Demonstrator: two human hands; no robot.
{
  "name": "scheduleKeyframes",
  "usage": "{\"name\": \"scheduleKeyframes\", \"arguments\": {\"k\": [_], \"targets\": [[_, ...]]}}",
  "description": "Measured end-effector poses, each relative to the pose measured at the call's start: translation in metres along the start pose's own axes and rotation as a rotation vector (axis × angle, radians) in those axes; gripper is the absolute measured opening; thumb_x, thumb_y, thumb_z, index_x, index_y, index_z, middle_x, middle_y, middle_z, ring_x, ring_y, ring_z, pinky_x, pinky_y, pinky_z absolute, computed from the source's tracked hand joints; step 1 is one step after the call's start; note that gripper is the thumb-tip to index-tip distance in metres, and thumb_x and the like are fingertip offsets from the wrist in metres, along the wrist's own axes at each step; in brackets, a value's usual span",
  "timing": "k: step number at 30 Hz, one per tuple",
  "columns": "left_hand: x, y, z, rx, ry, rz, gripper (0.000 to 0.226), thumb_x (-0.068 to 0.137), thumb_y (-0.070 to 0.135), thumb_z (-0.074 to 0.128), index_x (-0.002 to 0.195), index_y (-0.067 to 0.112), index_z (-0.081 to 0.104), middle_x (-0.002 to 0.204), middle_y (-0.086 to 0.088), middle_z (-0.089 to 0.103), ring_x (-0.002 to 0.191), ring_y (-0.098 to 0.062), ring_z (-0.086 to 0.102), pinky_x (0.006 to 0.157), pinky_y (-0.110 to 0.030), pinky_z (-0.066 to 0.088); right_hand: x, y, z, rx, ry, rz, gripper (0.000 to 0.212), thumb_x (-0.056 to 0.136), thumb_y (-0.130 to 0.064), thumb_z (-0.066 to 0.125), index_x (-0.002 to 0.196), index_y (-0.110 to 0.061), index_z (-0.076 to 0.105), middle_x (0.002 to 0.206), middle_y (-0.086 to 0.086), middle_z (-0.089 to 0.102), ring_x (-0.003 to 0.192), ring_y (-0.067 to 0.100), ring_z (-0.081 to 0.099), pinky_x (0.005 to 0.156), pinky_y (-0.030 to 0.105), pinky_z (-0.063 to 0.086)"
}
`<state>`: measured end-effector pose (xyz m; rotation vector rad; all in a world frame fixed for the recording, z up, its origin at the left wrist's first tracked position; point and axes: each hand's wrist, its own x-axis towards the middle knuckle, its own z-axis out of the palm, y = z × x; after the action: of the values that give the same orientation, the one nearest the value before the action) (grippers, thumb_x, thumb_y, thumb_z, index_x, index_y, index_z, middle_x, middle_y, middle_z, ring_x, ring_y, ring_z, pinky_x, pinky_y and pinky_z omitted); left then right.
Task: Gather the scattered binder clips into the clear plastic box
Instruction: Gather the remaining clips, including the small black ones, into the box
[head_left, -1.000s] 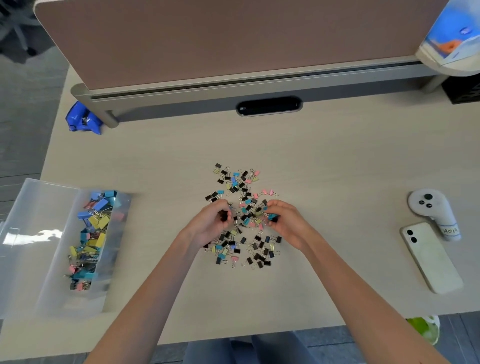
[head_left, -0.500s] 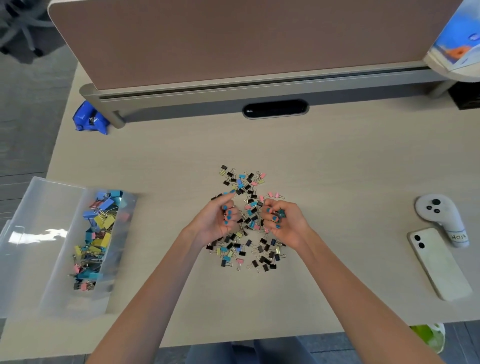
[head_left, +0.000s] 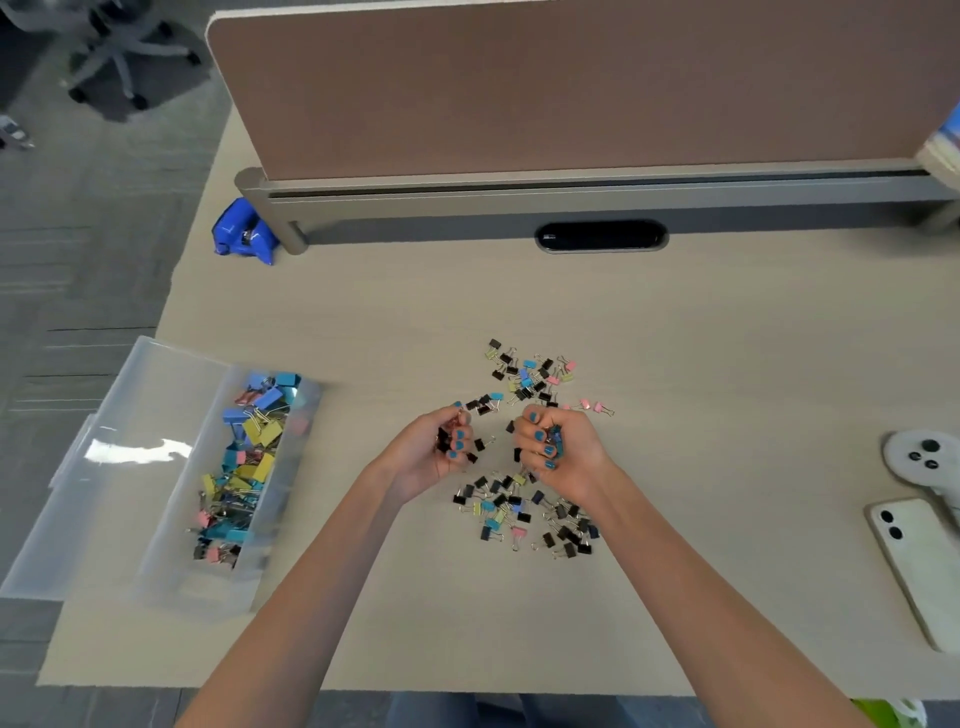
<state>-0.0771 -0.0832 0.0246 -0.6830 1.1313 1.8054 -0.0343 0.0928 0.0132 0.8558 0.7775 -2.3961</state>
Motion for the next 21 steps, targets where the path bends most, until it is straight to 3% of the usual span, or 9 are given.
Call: {"name": "scheduleKeyframes", "arguments": {"k": [6, 12, 21], "targets": [[-0.032, 0.018, -0.043, 0.038, 0.078, 0.099, 0.026, 0.099, 0.018, 0.047, 0.079, 0.006, 0.059, 0.070, -0.005, 0.054, 0.060, -0.014, 0.057, 0.056, -0.019, 0.053, 0.016, 0.029, 0.058, -0.139, -0.057, 0.039, 0.028, 0.076, 0.005, 0.024, 0.063, -0.013, 0.041, 0.051, -0.002, 0.033, 0.035, 0.007, 0.021, 0.031, 0.018, 0.016], [-0.080, 0.034, -0.109, 0.098, 0.170, 0.190, 0.021, 0.099, 0.013, 0.049, 0.090, 0.002, 0.063, 0.075, -0.008, 0.063, 0.069, -0.016, 0.067, 0.075, -0.028, 0.059, 0.034, 0.069, 0.116, -0.226, -0.115, 0.110, 0.026, 0.076, 0.004, 0.022, 0.066, -0.012, 0.040, 0.052, -0.001, 0.032, 0.035, 0.007, 0.021, 0.030, 0.018, 0.017], [-0.152, 0.040, -0.204, 0.124, 0.254, 0.148, 0.022, 0.099, 0.008, 0.046, 0.093, -0.003, 0.064, 0.086, -0.015, 0.067, 0.080, -0.024, 0.070, 0.072, -0.030, 0.060, 0.046, 0.144, 0.200, -0.385, -0.172, 0.171, 0.024, 0.078, 0.005, 0.023, 0.067, -0.012, 0.038, 0.048, -0.001, 0.031, 0.034, 0.006, 0.020, 0.028, 0.016, 0.016]]}}
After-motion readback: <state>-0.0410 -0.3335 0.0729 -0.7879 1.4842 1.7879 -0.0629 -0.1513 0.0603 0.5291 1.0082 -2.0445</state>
